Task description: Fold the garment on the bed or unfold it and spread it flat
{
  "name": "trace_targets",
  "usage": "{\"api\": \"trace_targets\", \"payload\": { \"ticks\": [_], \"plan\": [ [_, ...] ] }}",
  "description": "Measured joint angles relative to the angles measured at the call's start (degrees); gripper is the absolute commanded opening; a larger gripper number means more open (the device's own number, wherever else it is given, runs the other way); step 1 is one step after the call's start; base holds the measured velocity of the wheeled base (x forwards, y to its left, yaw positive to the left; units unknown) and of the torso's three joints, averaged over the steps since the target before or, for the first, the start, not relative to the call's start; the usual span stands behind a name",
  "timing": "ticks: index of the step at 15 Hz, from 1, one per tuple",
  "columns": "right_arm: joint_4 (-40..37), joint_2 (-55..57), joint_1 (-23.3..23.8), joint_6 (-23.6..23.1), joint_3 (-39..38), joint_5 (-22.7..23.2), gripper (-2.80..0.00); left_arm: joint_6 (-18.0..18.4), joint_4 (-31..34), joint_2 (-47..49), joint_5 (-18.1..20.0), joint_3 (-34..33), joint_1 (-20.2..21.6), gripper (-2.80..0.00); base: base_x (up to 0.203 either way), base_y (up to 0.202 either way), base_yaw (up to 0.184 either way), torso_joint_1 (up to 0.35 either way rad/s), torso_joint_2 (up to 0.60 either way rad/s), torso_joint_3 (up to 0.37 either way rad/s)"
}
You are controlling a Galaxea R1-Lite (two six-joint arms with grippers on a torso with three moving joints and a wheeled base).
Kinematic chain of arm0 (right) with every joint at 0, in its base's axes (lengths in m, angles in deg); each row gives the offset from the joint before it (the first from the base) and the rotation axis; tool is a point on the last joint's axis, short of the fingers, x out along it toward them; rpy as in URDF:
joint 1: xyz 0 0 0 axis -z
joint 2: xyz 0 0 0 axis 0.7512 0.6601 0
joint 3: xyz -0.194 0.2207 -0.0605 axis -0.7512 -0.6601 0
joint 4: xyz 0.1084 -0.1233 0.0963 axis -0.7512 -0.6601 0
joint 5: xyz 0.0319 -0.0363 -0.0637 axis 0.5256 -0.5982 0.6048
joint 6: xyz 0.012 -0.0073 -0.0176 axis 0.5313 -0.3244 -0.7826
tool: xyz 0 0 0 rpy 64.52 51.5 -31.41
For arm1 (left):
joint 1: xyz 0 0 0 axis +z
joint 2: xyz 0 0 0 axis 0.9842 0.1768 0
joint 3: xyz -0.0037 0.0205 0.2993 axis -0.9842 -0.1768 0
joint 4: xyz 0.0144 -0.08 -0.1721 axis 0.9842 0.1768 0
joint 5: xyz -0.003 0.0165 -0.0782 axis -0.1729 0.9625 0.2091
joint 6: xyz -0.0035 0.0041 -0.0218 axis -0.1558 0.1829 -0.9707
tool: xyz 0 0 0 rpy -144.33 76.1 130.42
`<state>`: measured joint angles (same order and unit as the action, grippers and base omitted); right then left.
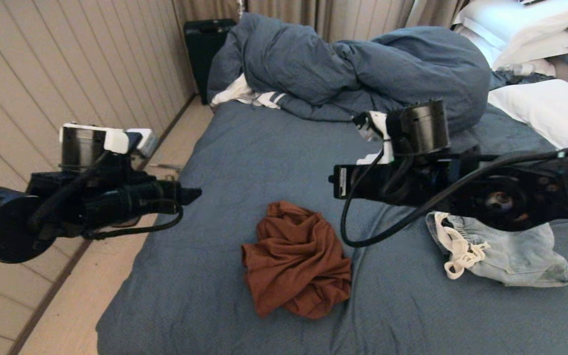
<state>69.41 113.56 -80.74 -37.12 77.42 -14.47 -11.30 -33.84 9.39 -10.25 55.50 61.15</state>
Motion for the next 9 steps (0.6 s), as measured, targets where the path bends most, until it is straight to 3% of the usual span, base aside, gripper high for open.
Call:
{"api": "trace_targets", "payload": {
  "ticks": [4, 9],
  "plan": [
    [-7.06, -10.36, -0.11, -0.16, 1.15, -2.33, -2.80, -0.52, 5.71, -9.48, -0.48, -0.17, 2.73, 0.00, 0.000, 0.000, 0.000, 0.000, 0.00, 0.000],
    [-7.61, -13.10, -0.52, -0.24, 2.03, -2.33, -2.80, -0.69, 5.42, -14.49, -0.40, -4.30, 3.27, 0.00, 0.000, 0.000, 0.000, 0.000, 0.00, 0.000]
  ]
}}
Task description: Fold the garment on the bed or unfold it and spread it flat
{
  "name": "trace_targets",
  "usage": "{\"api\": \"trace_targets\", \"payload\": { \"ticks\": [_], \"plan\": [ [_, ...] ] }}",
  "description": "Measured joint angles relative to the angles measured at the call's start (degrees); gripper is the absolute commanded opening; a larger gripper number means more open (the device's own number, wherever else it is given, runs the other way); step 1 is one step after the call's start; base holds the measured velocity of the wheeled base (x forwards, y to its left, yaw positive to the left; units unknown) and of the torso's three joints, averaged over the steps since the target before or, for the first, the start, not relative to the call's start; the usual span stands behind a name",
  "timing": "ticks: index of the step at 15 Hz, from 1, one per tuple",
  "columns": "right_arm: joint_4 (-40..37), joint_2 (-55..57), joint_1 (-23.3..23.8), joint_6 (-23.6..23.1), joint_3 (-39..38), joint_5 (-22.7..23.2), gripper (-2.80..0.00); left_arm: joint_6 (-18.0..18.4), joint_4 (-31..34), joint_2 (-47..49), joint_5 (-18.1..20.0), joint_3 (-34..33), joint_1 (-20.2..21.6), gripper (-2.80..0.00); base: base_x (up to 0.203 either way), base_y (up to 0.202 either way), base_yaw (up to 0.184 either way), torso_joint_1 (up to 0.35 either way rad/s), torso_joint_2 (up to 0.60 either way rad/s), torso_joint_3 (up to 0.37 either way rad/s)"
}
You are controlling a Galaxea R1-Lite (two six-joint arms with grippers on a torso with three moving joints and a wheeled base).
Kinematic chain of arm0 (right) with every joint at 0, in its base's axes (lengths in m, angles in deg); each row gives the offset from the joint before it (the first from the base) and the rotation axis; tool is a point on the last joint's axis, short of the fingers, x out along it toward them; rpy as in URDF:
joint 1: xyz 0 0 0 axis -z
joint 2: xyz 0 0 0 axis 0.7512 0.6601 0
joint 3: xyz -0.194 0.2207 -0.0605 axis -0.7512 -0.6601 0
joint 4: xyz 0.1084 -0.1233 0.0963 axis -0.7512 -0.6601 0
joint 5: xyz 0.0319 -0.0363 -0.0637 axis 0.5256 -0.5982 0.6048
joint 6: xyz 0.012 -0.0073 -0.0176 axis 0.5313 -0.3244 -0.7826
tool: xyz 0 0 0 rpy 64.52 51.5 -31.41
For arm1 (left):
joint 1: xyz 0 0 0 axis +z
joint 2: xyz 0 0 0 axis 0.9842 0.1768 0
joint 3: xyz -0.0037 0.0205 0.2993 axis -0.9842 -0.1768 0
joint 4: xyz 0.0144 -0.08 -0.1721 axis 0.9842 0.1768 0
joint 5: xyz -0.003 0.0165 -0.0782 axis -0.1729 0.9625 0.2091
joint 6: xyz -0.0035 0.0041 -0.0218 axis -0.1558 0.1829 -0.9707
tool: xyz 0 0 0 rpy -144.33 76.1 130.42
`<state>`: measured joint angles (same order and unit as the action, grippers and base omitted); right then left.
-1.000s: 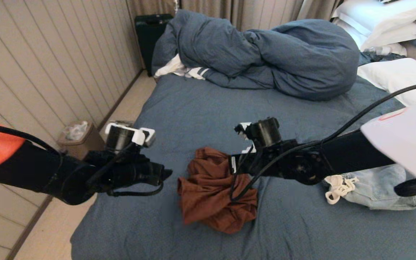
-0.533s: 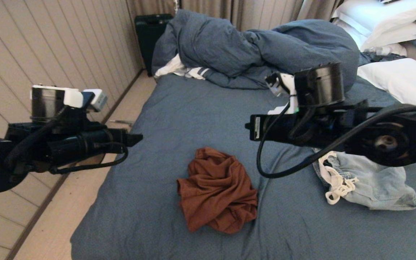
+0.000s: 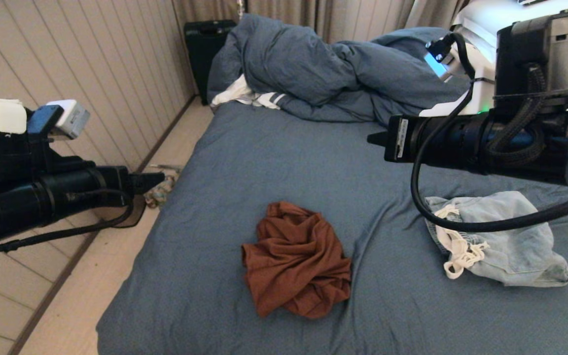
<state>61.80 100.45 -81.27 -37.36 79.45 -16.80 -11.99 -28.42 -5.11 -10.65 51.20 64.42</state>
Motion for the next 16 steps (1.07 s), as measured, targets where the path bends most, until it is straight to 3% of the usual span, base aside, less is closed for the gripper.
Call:
{"api": "trace_targets", "payload": {
  "ticks": [4, 9, 13, 16],
  "plan": [
    [-0.21, 1.71, -0.13, 0.03, 2.52, -0.38, -2.80, -2.53, -2.45, -4.42, -0.09, -9.33, 0.02, 0.00, 0.000, 0.000, 0.000, 0.000, 0.00, 0.000],
    [-0.14, -5.57, 0.07, -0.81, -8.66, -7.85, -2.80, -4.29, 0.56, -14.12, -0.39, -16.83, 1.90, 0.00, 0.000, 0.000, 0.000, 0.000, 0.00, 0.000],
    [-0.61, -21.16, 0.91, -4.23, -20.73, -19.58, -2.80, -4.33, 7.69, -26.34, -2.32, -18.45, 2.75, 0.00, 0.000, 0.000, 0.000, 0.000, 0.00, 0.000],
    [-4.08, -35.54, 2.10, -6.06, -29.78, -31.95, -2.80, -4.29, 16.61, -37.06, -9.00, -18.69, 3.08, 0.00, 0.000, 0.000, 0.000, 0.000, 0.00, 0.000]
  ]
}}
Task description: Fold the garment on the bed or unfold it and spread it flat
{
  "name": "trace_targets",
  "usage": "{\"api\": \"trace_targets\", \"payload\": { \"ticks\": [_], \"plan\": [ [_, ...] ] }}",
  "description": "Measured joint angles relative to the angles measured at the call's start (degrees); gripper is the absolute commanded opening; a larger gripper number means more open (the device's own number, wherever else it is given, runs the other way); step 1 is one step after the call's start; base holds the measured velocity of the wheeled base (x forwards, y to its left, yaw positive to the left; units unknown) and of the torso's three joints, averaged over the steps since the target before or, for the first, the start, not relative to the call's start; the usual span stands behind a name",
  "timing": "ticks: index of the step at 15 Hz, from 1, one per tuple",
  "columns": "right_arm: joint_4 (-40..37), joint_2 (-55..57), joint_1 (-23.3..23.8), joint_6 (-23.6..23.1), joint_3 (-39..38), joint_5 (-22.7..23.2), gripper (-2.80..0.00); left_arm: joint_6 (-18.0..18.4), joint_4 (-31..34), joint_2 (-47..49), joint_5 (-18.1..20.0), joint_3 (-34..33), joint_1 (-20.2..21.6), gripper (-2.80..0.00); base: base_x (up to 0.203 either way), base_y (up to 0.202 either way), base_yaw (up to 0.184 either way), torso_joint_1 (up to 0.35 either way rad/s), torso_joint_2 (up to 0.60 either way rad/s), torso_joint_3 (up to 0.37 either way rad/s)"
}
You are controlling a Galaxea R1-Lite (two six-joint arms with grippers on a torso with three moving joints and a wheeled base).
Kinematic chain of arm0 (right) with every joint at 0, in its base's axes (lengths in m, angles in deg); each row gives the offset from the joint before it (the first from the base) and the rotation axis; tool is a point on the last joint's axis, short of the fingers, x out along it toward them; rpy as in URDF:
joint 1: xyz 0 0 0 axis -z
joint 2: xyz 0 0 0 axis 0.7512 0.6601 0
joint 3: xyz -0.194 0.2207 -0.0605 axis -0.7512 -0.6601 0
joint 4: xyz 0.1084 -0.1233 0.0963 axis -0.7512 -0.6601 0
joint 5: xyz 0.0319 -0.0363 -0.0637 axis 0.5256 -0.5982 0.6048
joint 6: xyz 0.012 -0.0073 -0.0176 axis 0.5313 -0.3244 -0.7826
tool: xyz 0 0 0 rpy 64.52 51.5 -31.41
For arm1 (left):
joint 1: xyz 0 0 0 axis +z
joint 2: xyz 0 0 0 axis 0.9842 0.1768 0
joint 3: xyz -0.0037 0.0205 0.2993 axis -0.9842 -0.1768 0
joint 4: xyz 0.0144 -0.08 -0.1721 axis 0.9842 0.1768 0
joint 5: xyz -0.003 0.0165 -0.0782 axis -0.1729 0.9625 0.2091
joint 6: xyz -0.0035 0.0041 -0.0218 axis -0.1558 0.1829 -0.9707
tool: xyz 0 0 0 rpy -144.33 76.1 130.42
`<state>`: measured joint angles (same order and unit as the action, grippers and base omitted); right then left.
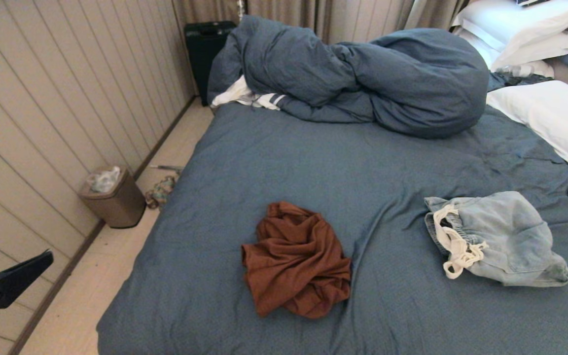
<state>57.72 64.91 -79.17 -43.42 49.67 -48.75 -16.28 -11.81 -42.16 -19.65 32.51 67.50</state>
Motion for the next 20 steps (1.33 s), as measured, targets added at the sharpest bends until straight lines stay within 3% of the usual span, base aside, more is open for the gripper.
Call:
{"api": "trace_targets", "payload": {
  "ticks": [2, 5, 8, 10, 12, 14, 17, 20],
  "plan": [
    [-4.13, -9.72, 5.58, -0.57, -4.90, -5.32, -2.80, -0.02, 6.74, -7.50, -2.58, -0.20, 0.07, 0.00, 0.000, 0.000, 0.000, 0.000, 0.00, 0.000],
    [-8.40, -20.88, 14.59, -0.67, -13.22, -7.56, -2.80, -0.16, 15.26, -16.63, -3.66, -1.52, 0.16, 0.00, 0.000, 0.000, 0.000, 0.000, 0.00, 0.000],
    [-8.95, -28.59, 20.56, 0.94, -22.01, -7.52, -2.80, 0.68, 15.73, -22.62, -4.93, -6.95, 0.57, 0.00, 0.000, 0.000, 0.000, 0.000, 0.00, 0.000],
    [-8.77, -33.31, 22.45, 2.15, -27.15, -6.66, -2.80, 1.95, 13.97, -25.61, -5.04, -11.14, 0.72, 0.00, 0.000, 0.000, 0.000, 0.000, 0.00, 0.000],
    [-6.49, -36.18, 23.33, 6.56, -32.22, -4.47, -2.80, 2.87, 9.89, -27.10, -5.07, -15.93, 0.84, 0.00, 0.000, 0.000, 0.000, 0.000, 0.00, 0.000],
    [-2.57, -37.45, 23.58, 7.23, -36.41, 1.98, -2.80, 5.22, 4.17, -27.73, -4.97, -21.25, 0.90, 0.00, 0.000, 0.000, 0.000, 0.000, 0.00, 0.000],
    [3.21, -38.22, 23.85, 3.03, -40.27, 6.32, -2.80, 8.00, -6.06, -28.10, -3.08, -27.68, 0.90, 0.00, 0.000, 0.000, 0.000, 0.000, 0.00, 0.000],
    [2.09, -38.51, 30.42, -1.56, -40.61, 6.73, -2.80, 8.42, -7.60, -28.23, -1.98, -29.22, 0.90, 0.00, 0.000, 0.000, 0.000, 0.000, 0.00, 0.000]
  ]
}}
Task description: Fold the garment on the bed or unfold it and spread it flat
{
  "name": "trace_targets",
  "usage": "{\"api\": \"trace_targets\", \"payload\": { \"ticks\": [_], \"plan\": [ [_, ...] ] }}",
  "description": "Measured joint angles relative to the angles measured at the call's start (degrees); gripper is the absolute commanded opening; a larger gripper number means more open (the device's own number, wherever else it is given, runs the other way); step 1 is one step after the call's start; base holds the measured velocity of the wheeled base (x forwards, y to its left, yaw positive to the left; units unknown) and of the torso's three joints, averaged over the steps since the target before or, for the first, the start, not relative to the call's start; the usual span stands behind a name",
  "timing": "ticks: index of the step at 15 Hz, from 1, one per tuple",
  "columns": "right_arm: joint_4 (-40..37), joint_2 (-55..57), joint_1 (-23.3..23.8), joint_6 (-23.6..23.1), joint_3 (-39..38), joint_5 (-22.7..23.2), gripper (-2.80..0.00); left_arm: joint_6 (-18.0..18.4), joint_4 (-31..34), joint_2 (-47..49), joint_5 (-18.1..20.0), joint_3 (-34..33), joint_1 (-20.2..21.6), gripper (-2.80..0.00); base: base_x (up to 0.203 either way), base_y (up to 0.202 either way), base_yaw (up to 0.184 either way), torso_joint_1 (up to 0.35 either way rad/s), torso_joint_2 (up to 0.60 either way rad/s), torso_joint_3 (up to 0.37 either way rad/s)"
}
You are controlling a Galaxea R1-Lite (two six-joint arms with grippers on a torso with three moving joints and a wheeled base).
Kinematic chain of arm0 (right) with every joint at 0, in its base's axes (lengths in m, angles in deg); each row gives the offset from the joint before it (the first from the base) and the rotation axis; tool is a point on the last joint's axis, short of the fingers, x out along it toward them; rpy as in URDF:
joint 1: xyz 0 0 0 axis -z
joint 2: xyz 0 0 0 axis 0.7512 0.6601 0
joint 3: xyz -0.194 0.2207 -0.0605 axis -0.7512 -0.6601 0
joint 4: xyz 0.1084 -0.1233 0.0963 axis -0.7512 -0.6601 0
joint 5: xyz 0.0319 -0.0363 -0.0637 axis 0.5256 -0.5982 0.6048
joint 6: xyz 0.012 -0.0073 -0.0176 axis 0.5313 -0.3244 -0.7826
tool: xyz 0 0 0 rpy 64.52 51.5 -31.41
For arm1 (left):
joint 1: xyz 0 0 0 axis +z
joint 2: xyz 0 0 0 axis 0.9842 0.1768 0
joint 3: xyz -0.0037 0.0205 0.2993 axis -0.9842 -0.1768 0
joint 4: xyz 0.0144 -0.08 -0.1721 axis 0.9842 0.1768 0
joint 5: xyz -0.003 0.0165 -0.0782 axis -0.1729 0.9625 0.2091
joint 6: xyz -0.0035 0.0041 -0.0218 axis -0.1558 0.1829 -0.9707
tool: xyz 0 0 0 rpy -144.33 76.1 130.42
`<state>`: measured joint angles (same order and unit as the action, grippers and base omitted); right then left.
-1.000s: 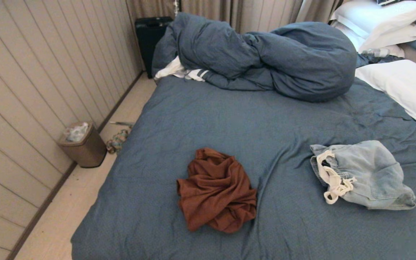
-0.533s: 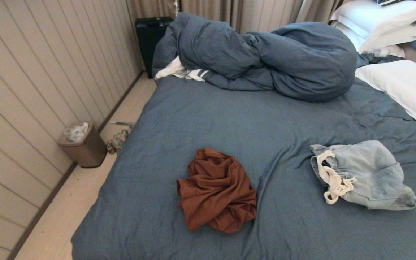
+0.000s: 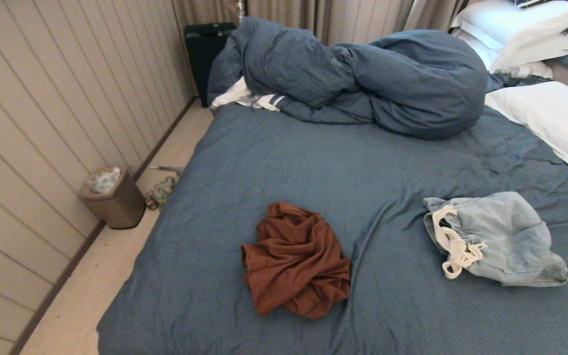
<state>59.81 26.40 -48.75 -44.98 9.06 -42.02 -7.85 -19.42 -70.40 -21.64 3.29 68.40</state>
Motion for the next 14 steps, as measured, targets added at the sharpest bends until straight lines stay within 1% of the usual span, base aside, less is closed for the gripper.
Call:
{"api": "trace_targets", "payload": {
  "ticks": [1, 2, 3, 6, 7, 8, 9, 10, 11, 14],
  "plan": [
    [-0.29, -0.04, 1.78, -0.45, 0.00, 0.42, -2.80, 0.31, -0.57, -0.01, -0.02, -0.30, -0.02, 0.00, 0.000, 0.000, 0.000, 0.000, 0.00, 0.000],
    [-0.01, -0.21, 2.08, -0.23, -0.05, 1.81, -2.80, 0.69, -1.23, -0.04, 0.31, -0.46, -0.02, 0.00, 0.000, 0.000, 0.000, 0.000, 0.00, 0.000],
    [0.33, -1.01, 1.96, -0.48, -0.35, 4.42, -2.80, 0.83, -1.03, -0.04, 1.87, -0.60, 0.00, 0.00, 0.000, 0.000, 0.000, 0.000, 0.00, 0.000],
    [-2.13, -8.56, 0.78, -2.80, -0.69, 15.76, -2.80, 2.09, -0.74, -0.06, 9.50, -1.01, -0.02, 0.00, 0.000, 0.000, 0.000, 0.000, 0.00, 0.000],
    [-3.79, -10.70, 0.42, -3.02, -0.63, 19.75, -2.80, 2.70, 0.93, -0.06, 12.44, -1.13, -0.02, 0.00, 0.000, 0.000, 0.000, 0.000, 0.00, 0.000],
    [-5.19, -11.97, 0.09, -2.95, -0.61, 23.90, -2.80, 3.55, 4.24, -0.04, 14.29, -1.18, -0.02, 0.00, 0.000, 0.000, 0.000, 0.000, 0.00, 0.000],
    [-6.06, -13.00, -0.08, -3.11, -0.99, 27.97, -2.80, 4.58, 7.00, -0.04, 15.16, -1.01, -0.03, 0.00, 0.000, 0.000, 0.000, 0.000, 0.00, 0.000],
    [-6.02, -13.69, -0.25, -3.70, -1.19, 30.14, -2.80, 5.76, 7.45, -0.01, 15.74, -1.02, -0.07, 0.00, 0.000, 0.000, 0.000, 0.000, 0.00, 0.000],
    [-6.02, -14.13, -0.30, -3.84, -1.33, 30.59, -2.80, 5.83, 7.00, -0.01, 15.84, -1.16, -0.09, 0.00, 0.000, 0.000, 0.000, 0.000, 0.00, 0.000],
    [-6.07, -14.75, -0.35, -3.60, -1.52, 30.57, -2.80, 2.60, 6.79, -0.01, 15.01, -1.23, -0.09, 0.00, 0.000, 0.000, 0.000, 0.000, 0.00, 0.000]
  ]
}}
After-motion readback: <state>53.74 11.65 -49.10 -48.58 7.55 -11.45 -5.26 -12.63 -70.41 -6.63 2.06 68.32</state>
